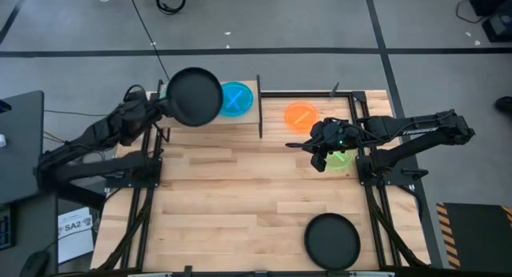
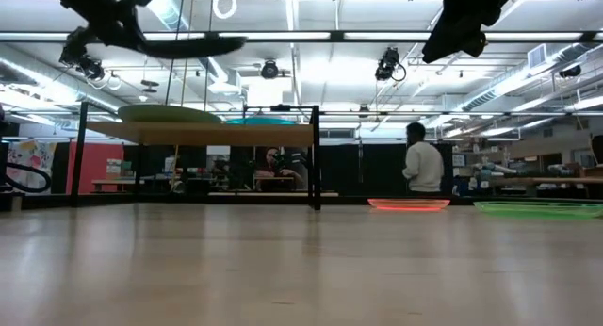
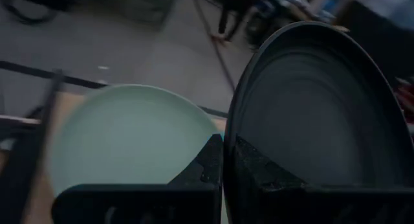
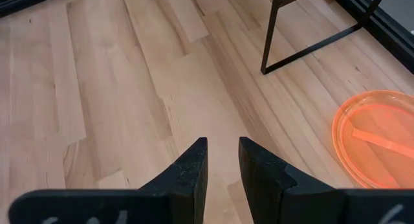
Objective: Place and stack plates onto a shelf
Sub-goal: Stack the top black plate on top of the light blue plate on the shelf
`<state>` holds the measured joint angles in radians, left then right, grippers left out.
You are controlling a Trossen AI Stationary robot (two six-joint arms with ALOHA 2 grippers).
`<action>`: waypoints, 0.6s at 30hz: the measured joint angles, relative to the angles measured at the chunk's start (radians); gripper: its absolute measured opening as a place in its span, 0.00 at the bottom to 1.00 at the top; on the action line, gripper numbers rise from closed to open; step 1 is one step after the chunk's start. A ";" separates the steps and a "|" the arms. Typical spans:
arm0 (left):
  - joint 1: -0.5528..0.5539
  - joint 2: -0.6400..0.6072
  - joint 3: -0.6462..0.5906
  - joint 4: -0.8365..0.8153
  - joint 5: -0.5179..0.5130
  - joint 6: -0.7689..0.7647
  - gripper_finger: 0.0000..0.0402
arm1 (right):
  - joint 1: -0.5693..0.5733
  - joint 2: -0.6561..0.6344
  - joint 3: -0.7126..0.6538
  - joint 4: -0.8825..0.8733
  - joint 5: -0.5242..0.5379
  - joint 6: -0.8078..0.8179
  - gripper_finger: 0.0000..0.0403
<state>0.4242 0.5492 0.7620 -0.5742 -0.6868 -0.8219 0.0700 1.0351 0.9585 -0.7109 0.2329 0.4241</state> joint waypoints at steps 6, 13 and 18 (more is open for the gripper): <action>0.153 0.016 0.000 -0.006 0.001 0.027 0.04 | 0.000 0.000 0.000 0.000 0.000 0.000 0.23; 0.274 0.064 0.000 -0.043 0.044 0.034 0.04 | 0.000 0.000 0.000 0.000 0.000 0.000 0.23; 0.330 0.125 0.000 -0.085 0.045 0.032 0.05 | 0.000 0.000 0.000 0.000 0.000 0.000 0.23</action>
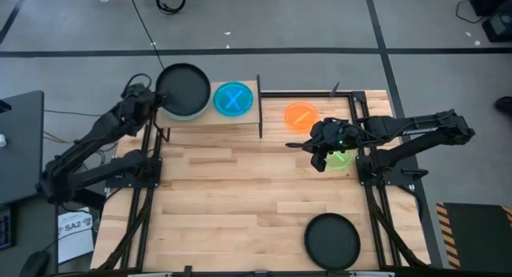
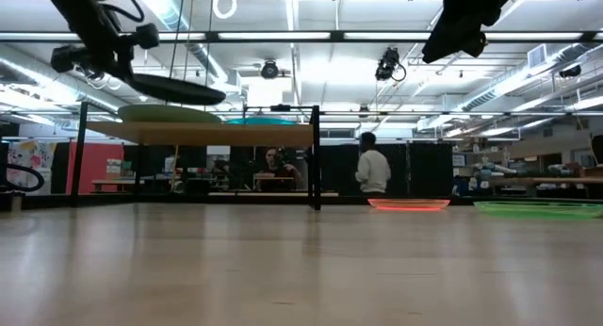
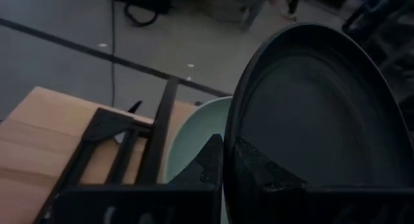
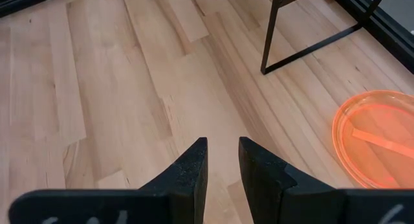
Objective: Place and stack plates onto a shelf
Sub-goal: Stack the top black plate on top of the light blue plate on the shelf
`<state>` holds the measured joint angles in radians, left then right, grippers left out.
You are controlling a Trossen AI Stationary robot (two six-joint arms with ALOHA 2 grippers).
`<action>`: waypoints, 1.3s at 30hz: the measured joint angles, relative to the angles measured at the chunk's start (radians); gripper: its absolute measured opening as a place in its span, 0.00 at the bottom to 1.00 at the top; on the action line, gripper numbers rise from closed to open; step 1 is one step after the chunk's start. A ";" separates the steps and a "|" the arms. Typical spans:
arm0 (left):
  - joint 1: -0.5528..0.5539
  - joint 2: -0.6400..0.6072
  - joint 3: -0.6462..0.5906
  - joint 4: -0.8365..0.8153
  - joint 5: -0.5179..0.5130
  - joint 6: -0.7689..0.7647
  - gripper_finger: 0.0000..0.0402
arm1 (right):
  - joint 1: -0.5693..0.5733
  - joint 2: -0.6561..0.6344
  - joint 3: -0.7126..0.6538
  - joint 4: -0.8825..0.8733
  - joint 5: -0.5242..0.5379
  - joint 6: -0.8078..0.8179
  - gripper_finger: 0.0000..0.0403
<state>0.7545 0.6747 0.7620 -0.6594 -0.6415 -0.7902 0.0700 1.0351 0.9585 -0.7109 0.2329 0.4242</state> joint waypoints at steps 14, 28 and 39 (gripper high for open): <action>0.063 0.105 0.000 0.001 0.033 -0.002 0.08 | 0.000 0.000 0.000 0.000 0.000 0.000 0.23; 0.063 0.104 0.000 0.002 0.033 -0.010 0.08 | 0.000 0.000 0.000 0.000 0.000 0.000 0.23; 0.063 0.104 0.000 0.002 0.032 -0.009 0.11 | 0.000 0.000 0.000 0.000 0.000 0.000 0.23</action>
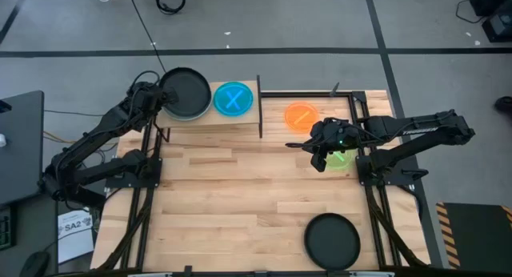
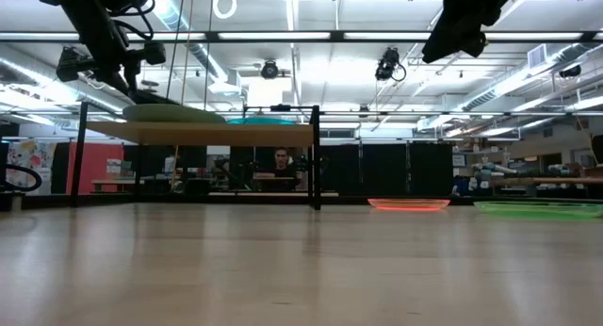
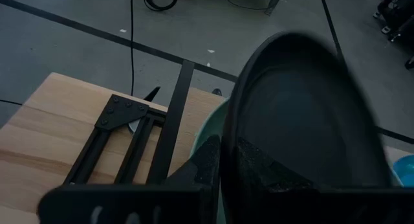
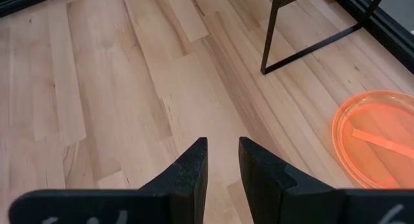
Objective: Place and stack plates onto a shelf
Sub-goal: Stack the top black plate on top of the light blue plate on the shelf, then stack the black plate on top of the black plate on the shelf
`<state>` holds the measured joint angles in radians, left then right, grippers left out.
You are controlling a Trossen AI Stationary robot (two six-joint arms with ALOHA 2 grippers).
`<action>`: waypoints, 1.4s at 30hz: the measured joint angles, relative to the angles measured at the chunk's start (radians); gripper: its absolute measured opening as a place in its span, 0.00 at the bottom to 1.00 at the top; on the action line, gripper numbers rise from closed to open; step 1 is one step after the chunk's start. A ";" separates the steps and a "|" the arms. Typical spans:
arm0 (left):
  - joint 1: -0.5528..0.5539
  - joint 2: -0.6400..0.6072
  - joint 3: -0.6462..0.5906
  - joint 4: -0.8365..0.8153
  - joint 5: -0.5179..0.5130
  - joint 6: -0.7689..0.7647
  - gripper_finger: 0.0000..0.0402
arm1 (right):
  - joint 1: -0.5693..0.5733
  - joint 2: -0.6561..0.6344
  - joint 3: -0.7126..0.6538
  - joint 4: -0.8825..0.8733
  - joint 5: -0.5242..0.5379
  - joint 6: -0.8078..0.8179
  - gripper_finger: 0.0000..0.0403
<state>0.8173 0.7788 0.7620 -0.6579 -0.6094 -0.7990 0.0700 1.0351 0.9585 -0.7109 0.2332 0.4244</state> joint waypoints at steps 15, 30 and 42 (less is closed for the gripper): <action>0.000 0.000 0.000 -0.006 -0.008 0.002 0.46 | 0.000 0.000 0.000 0.000 0.000 0.000 0.23; -0.003 0.000 0.000 -0.011 0.003 0.052 0.52 | 0.001 0.000 0.000 0.000 -0.049 0.000 0.23; -0.090 -0.016 0.000 0.140 0.019 0.107 0.52 | 0.146 0.000 0.000 0.000 -0.073 0.062 0.23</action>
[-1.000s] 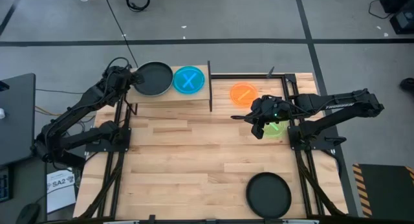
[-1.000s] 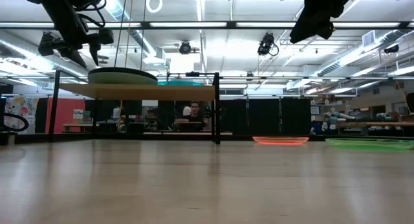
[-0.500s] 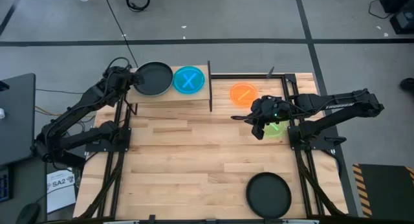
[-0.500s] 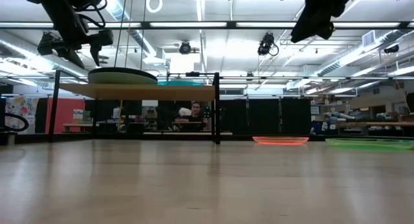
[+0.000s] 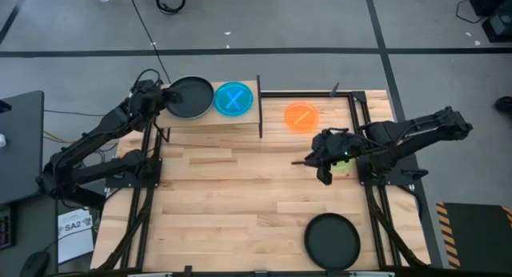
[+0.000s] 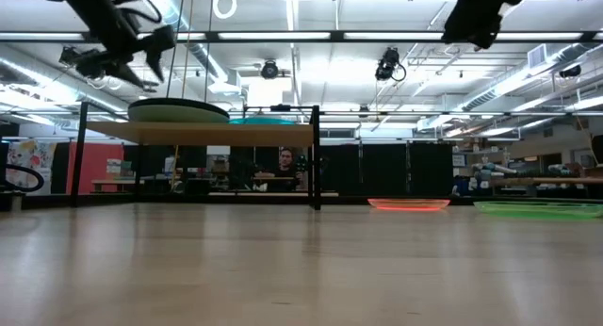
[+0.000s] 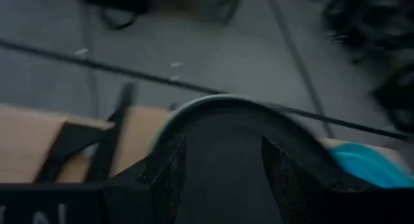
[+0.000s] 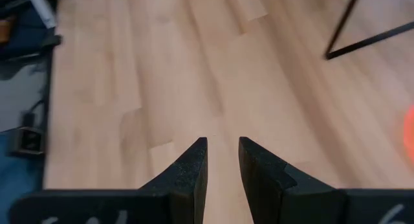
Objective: Place and stack plates onto a shelf
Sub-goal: Stack the black plate on top of the black plate on the shelf
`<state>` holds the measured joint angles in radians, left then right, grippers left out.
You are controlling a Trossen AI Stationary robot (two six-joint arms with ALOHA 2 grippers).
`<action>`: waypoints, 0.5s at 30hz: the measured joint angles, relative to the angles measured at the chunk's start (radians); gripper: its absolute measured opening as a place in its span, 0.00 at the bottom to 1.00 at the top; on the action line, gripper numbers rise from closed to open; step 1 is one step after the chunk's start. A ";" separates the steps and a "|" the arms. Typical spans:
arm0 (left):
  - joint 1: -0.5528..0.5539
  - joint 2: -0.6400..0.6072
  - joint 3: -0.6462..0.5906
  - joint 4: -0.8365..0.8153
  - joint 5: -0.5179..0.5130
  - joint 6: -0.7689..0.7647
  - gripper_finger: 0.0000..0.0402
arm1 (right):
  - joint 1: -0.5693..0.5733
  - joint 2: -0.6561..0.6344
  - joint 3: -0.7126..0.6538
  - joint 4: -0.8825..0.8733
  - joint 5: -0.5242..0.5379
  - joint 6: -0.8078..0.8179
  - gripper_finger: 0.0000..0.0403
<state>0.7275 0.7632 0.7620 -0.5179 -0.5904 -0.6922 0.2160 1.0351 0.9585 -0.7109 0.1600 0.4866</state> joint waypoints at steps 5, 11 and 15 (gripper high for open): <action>-0.136 -0.006 0.000 0.141 0.034 0.114 0.52 | 0.100 0.004 0.000 0.000 0.000 0.095 0.23; -0.330 -0.004 0.000 0.221 0.158 0.243 0.52 | 0.222 0.046 0.000 -0.001 -0.006 0.167 0.24; -0.471 -0.004 0.000 0.222 0.174 0.279 0.52 | 0.289 0.097 0.000 -0.001 -0.051 0.229 0.24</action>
<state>0.2570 0.7591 0.7620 -0.2958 -0.4165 -0.4129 0.5052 1.1324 0.9585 -0.7116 0.1093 0.7154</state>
